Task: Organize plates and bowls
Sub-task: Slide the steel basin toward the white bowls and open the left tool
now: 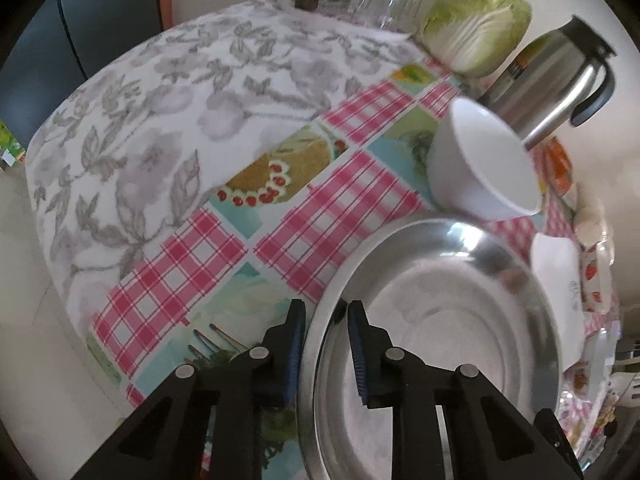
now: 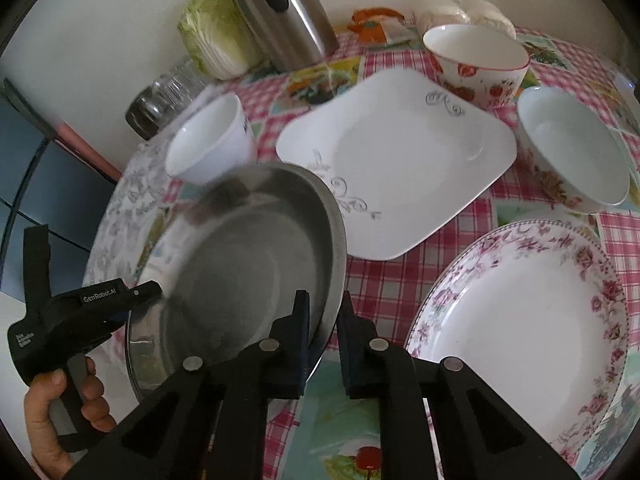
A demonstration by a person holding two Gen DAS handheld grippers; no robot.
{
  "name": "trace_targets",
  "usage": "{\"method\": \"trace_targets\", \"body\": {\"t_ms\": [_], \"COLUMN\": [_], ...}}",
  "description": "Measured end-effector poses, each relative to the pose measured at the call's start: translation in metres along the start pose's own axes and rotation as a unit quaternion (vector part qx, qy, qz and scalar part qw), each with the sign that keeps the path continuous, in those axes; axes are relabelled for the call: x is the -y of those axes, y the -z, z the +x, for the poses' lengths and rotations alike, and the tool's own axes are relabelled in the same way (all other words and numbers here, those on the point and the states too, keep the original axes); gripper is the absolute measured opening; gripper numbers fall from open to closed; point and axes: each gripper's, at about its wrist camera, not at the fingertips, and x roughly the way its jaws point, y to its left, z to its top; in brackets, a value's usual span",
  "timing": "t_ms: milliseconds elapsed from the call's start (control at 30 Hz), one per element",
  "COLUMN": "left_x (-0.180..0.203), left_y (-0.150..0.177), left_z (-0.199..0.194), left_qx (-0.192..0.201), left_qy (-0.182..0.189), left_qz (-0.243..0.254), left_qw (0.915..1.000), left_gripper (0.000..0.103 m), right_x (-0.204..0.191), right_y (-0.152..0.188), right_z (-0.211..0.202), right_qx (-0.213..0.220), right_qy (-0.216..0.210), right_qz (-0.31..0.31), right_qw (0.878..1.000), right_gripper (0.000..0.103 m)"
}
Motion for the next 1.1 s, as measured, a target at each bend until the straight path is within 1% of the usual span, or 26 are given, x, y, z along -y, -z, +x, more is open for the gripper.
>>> {"method": "trace_targets", "body": {"t_ms": [167, 400, 533, 667, 767, 967, 1100], "left_x": [0.006, 0.016, 0.032, 0.054, 0.074, 0.115, 0.139], "left_y": [0.005, 0.011, 0.013, 0.014, 0.012, 0.002, 0.0], "left_z": [-0.015, -0.031, -0.035, -0.034, -0.031, -0.025, -0.018], "left_qx": [0.015, 0.041, 0.044, 0.04, 0.037, 0.044, 0.047], "left_qy": [0.02, 0.034, 0.039, 0.046, 0.036, 0.014, 0.021], "left_qz": [-0.005, 0.0, 0.025, 0.055, 0.078, 0.112, 0.129], "left_qw": [0.9997, 0.9986, 0.9979, 0.9966, 0.9956, 0.9926, 0.9903], "left_gripper": [0.024, 0.024, 0.024, 0.024, 0.024, 0.024, 0.024], "right_x": [0.0, 0.001, 0.007, 0.025, 0.037, 0.054, 0.075], "right_y": [-0.001, -0.001, -0.004, -0.008, -0.013, -0.023, -0.03], "right_z": [-0.013, -0.033, -0.039, -0.04, -0.045, -0.048, -0.044], "right_qx": [0.014, 0.04, 0.05, 0.051, 0.062, 0.078, 0.079], "right_qy": [-0.009, -0.022, -0.021, -0.012, -0.015, 0.001, 0.005], "right_qz": [-0.005, -0.017, -0.021, -0.008, 0.003, 0.012, 0.045], "right_qw": [1.0, 0.999, 0.998, 0.999, 0.998, 0.997, 0.996], "right_gripper": [0.014, 0.015, 0.015, 0.015, 0.015, 0.017, 0.017]}}
